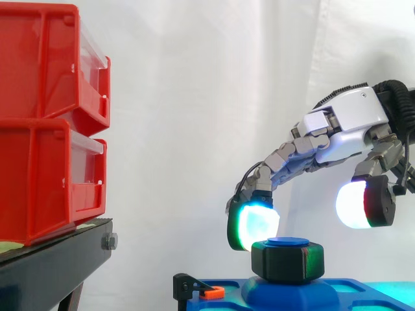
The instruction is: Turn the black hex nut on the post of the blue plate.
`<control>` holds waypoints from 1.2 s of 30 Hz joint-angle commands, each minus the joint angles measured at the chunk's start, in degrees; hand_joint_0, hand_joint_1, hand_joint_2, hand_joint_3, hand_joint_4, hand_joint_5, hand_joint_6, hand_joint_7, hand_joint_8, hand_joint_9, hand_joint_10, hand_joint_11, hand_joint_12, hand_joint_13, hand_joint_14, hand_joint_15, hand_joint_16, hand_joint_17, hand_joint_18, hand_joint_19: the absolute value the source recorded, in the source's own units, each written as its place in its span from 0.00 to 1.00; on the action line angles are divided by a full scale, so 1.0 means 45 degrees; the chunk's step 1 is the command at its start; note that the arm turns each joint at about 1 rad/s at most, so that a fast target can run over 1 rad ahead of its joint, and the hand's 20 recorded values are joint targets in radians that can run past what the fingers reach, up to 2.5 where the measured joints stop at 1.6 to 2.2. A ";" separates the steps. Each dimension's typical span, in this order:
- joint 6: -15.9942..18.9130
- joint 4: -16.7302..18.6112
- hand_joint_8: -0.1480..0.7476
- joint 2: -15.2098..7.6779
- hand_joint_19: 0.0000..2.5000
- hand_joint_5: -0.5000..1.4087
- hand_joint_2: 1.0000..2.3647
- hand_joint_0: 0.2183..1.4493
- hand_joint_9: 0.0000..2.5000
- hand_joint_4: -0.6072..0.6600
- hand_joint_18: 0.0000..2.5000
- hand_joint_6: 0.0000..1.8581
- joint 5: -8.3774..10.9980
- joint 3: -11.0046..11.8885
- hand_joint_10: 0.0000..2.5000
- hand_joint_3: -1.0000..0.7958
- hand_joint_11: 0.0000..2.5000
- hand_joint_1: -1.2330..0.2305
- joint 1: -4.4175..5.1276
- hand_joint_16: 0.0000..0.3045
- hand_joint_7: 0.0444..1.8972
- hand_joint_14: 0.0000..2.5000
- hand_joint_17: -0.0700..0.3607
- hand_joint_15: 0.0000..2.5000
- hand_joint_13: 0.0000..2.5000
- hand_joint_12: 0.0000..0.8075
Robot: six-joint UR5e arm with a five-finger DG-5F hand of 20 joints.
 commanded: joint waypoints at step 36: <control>0.0449 -0.0364 0.38 -0.0004 0.07 0.15 0.00 0.19 0.13 0.60 0.01 0.27 0.1937 0.0050 0.00 0.28 0.00 0.46 0.1627 0.16 0.39 0.00 0.41 0.04 0.11 0.39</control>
